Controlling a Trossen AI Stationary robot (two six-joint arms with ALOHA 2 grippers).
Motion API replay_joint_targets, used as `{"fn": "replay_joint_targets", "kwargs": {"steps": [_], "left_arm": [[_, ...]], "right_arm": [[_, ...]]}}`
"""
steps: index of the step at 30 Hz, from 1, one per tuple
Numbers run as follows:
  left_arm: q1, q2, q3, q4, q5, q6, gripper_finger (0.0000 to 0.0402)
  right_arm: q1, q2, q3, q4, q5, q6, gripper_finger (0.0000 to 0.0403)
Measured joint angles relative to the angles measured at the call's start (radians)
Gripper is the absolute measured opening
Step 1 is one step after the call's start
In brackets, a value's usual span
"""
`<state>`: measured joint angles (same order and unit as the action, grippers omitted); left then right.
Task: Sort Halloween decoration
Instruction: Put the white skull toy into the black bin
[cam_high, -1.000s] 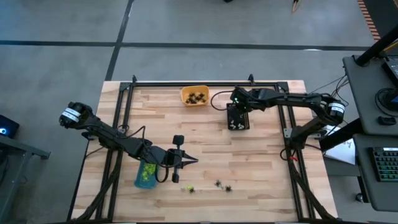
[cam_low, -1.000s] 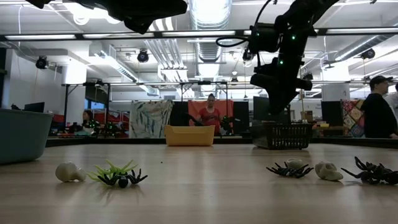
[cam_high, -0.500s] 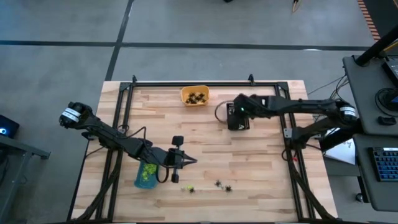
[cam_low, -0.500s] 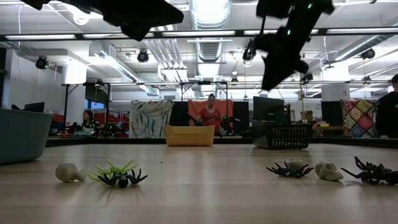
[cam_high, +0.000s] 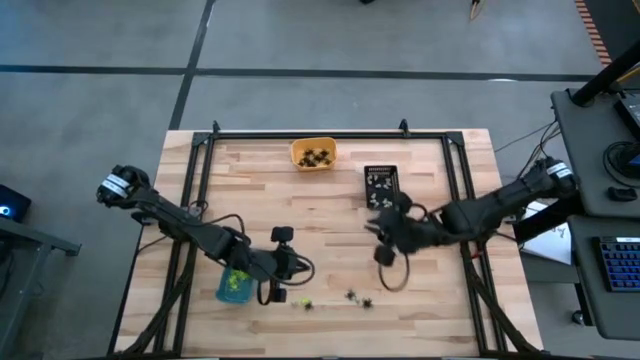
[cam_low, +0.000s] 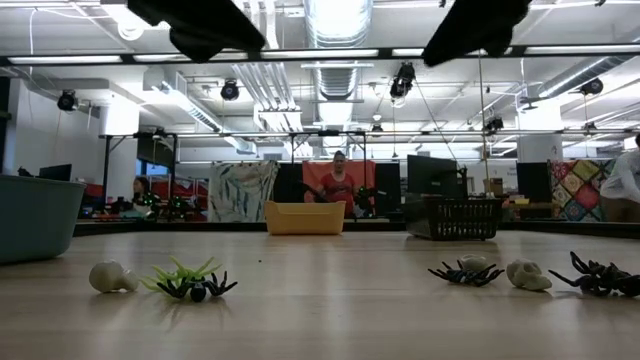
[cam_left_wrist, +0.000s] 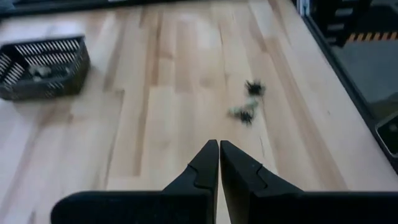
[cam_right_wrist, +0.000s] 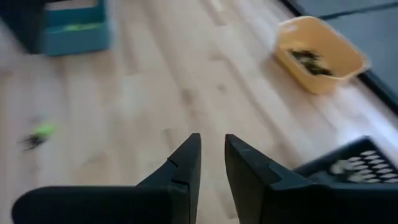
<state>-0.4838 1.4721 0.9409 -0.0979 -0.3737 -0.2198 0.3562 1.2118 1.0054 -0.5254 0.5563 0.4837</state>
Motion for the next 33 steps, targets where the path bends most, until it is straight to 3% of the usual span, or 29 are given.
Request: {"fn": "replay_joint_targets", "kwargs": {"steps": [4, 9, 18, 33], "left_arm": [[-0.026, 0.026, 0.023, -0.077, 0.055, -0.056, 0.0000], [-0.092, 0.070, 0.026, -0.107, 0.151, -0.147, 0.0000], [-0.199, 0.213, 0.073, -0.112, 0.090, -0.305, 0.0000], [-0.210, 0.361, 0.208, -0.228, 0.095, -0.316, 0.0005]], "right_arm": [[0.116, 0.000, 0.000, 0.009, 0.023, 0.042, 0.0059], [0.203, 0.015, -0.001, 0.015, 0.075, -0.027, 0.0059], [0.206, 0.015, -0.001, 0.016, 0.124, -0.084, 0.0061], [0.174, 0.015, -0.001, 0.037, 0.127, -0.168, 0.0057]]}}
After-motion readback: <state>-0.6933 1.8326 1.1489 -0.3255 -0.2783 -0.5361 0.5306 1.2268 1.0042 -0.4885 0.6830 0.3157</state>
